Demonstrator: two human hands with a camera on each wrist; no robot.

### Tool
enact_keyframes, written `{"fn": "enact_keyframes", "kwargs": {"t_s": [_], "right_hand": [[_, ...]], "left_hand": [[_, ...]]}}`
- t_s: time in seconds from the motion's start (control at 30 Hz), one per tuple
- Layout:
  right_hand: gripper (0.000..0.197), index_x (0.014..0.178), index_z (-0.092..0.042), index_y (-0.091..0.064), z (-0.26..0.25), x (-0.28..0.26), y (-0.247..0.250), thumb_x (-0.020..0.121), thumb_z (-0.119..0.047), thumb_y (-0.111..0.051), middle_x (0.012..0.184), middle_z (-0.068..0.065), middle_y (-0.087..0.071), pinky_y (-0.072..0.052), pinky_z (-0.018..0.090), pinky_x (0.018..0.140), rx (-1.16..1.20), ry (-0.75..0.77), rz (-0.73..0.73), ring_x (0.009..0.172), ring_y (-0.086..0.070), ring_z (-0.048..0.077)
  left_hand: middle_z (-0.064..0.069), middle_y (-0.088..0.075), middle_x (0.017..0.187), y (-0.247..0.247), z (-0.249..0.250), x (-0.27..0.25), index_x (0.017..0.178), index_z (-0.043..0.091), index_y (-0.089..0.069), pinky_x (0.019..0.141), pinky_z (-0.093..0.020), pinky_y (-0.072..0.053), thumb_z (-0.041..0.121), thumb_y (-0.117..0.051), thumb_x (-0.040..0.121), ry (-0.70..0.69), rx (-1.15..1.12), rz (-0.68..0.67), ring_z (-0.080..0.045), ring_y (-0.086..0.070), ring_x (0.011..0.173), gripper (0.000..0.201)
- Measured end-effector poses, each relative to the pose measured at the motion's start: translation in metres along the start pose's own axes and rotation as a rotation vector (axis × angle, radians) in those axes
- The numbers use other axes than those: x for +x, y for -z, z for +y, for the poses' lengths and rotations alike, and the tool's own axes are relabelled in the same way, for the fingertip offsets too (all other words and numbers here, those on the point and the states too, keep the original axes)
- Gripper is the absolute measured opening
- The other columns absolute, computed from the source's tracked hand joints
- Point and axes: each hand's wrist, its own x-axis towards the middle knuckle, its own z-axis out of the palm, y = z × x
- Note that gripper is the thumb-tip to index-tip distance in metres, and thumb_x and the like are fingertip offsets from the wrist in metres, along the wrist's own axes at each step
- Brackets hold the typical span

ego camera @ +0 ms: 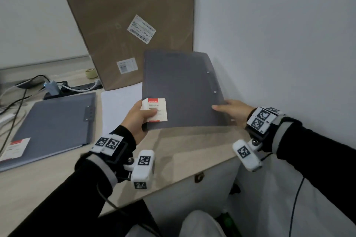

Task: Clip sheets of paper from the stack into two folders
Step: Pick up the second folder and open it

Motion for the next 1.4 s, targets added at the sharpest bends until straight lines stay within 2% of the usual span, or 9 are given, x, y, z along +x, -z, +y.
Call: {"fn": "enact_keyframes", "kwargs": {"t_s": [0.1,0.27,0.47,0.63,0.73,0.83,1.07,1.27,1.4], "right_hand": [[0.04,0.127,0.002,-0.054,0.015,-0.03,-0.009,0.09,-0.012,-0.06,0.121,0.015,-0.062,-0.05,0.036,0.089,0.191,-0.052,-0.079,0.094,-0.063,0.027],[0.043,0.13,0.002,-0.053,0.056,-0.082,-0.024,0.087,0.006,-0.057,0.124,0.021,-0.061,-0.048,0.043,0.095,0.108,-0.018,0.04,0.094,-0.06,0.029],[0.053,0.125,-0.007,-0.059,0.096,-0.106,-0.011,0.076,-0.02,-0.073,0.129,0.015,-0.06,-0.046,0.043,0.104,-0.223,-0.099,0.121,0.119,-0.058,0.031],[0.046,0.114,-0.014,-0.061,0.098,-0.118,0.003,0.072,-0.03,-0.072,0.131,0.014,-0.059,-0.044,0.044,0.105,-0.3,-0.094,0.113,0.122,-0.056,0.031],[0.033,0.103,-0.006,-0.063,0.08,-0.147,0.008,0.073,-0.019,-0.072,0.099,0.014,-0.074,-0.056,0.041,0.087,-0.102,-0.114,0.112,0.088,-0.073,0.027],[0.011,0.095,-0.003,-0.061,0.058,-0.183,0.011,0.092,-0.008,-0.052,0.061,0.004,-0.073,-0.058,0.022,0.053,0.037,-0.051,0.002,0.052,-0.071,0.014],[0.048,0.113,-0.019,-0.061,-0.005,-0.239,-0.011,0.095,-0.054,-0.035,0.106,-0.001,-0.07,-0.058,0.034,0.082,0.308,0.205,-0.366,0.096,-0.07,0.017],[0.076,0.147,-0.043,-0.024,-0.056,-0.238,-0.091,0.081,-0.079,-0.02,0.158,0.001,-0.025,-0.018,0.059,0.114,0.204,0.283,-0.598,0.143,-0.025,0.035],[0.077,0.148,-0.046,-0.01,-0.069,-0.238,-0.159,0.08,-0.079,-0.024,0.161,-0.01,-0.005,-0.007,0.054,0.116,0.118,0.272,-0.617,0.149,-0.011,0.024]], "left_hand": [[-0.008,-0.064,0.101,0.009,-0.022,-0.039,0.129,0.013,-0.047,0.054,-0.025,-0.057,-0.008,-0.045,0.091,0.032,-0.002,-0.006,-0.021,-0.064,0.084,0.043],[-0.017,-0.062,0.112,0.015,-0.062,-0.091,0.133,0.005,-0.044,0.058,-0.035,-0.06,-0.01,-0.047,0.088,0.089,0.077,-0.009,-0.028,-0.065,0.086,0.047],[-0.025,-0.059,0.122,0.002,-0.093,-0.142,0.131,-0.002,-0.045,0.059,-0.029,-0.06,-0.014,-0.044,0.087,0.097,0.116,-0.01,-0.031,-0.064,0.09,0.046],[-0.011,-0.063,0.09,-0.009,-0.101,-0.173,0.114,0.003,-0.055,0.054,-0.024,-0.056,-0.006,-0.043,0.092,0.151,0.134,-0.031,-0.019,-0.065,0.069,0.027],[-0.004,-0.061,0.082,-0.008,-0.099,-0.182,0.097,0.011,-0.057,0.053,-0.022,-0.054,0.011,-0.051,0.094,0.258,0.258,0.018,-0.014,-0.06,0.067,0.007],[-0.005,-0.065,0.101,-0.004,-0.096,-0.182,0.114,0.011,-0.059,0.066,-0.024,-0.046,0.029,-0.054,0.091,0.209,0.596,0.034,-0.018,-0.061,0.086,0.029],[0.002,-0.04,0.148,-0.014,-0.069,-0.202,0.142,0.026,-0.041,0.097,-0.032,-0.038,0.057,-0.038,0.092,0.167,0.856,-0.1,-0.02,-0.039,0.133,0.059],[0.004,-0.049,0.137,-0.001,0.001,-0.223,0.135,0.024,-0.044,0.1,-0.041,-0.042,0.072,-0.023,0.087,0.111,0.323,-0.166,-0.02,-0.052,0.119,0.071],[-0.008,-0.057,0.132,0.038,0.052,-0.234,0.138,0.018,-0.046,0.101,-0.051,-0.042,0.079,-0.024,0.08,0.058,0.19,-0.173,-0.032,-0.057,0.118,0.087]]}}
